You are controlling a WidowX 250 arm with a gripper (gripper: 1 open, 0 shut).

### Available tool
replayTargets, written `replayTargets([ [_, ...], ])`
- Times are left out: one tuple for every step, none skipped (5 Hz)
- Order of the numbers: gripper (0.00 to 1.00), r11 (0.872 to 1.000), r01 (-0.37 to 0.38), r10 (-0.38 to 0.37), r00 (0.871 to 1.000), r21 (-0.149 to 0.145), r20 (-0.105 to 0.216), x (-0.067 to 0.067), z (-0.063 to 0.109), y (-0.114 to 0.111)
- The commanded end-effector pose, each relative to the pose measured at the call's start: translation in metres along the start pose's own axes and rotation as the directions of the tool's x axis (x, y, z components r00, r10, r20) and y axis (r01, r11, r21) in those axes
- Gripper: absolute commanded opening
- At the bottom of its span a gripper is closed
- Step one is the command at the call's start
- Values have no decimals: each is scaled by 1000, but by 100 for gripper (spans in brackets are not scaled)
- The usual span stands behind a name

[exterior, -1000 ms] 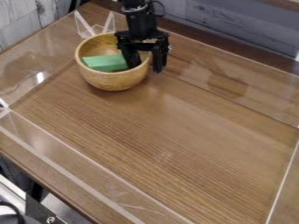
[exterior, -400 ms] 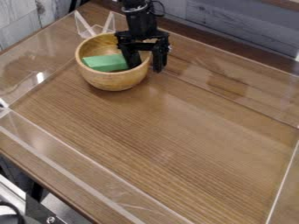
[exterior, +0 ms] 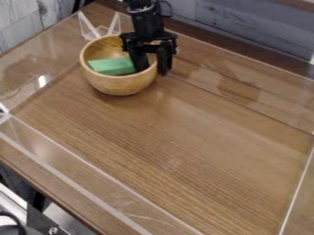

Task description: Put the green block in the brown bowl

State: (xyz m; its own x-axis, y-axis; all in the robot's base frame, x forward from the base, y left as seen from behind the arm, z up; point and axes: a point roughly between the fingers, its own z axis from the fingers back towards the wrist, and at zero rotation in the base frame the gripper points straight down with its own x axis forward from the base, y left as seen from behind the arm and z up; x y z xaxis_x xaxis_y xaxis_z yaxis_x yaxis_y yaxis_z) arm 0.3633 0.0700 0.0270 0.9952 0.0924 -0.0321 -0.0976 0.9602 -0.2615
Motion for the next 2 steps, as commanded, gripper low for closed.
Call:
replayTargets([
  [100, 998, 58, -58, 998, -13, -25, 1, -18, -19],
  [0, 998, 57, -58, 998, -14, -27, 1, -21, -18],
])
